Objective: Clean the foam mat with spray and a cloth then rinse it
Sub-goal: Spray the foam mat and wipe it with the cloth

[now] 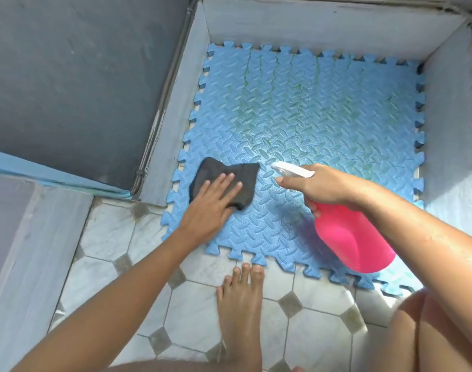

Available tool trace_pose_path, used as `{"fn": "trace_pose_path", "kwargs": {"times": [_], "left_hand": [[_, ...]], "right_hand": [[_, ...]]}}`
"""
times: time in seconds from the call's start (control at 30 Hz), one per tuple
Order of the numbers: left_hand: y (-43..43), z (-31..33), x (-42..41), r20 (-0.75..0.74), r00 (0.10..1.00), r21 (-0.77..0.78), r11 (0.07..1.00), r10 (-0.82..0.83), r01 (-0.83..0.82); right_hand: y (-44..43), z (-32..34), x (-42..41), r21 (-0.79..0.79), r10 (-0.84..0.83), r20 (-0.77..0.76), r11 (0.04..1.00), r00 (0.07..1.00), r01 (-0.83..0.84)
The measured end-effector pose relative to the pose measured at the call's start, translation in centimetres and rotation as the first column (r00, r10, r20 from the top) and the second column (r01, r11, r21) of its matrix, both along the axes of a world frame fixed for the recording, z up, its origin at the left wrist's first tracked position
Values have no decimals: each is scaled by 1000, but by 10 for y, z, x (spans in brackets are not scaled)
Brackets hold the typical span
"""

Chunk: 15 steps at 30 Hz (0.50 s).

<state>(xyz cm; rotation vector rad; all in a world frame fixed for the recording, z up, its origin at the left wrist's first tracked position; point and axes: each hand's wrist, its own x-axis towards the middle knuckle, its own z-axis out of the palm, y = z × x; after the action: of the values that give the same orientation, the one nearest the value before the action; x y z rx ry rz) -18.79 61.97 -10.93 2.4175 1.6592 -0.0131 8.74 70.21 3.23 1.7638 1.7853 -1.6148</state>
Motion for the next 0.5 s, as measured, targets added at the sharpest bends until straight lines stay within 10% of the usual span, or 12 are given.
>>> {"fn": "trace_pose_path", "kwargs": {"times": [0.17,0.5], "left_hand": [[21,5,-30,15,913,-81,911,407,-405],[-23,7,34,44,986,-130,977,-162,166]], "right_hand": [[0,-4,0,-13,-93,-54,996,994,93],[5,2,9,-25,-130,97,991,987,133]]}}
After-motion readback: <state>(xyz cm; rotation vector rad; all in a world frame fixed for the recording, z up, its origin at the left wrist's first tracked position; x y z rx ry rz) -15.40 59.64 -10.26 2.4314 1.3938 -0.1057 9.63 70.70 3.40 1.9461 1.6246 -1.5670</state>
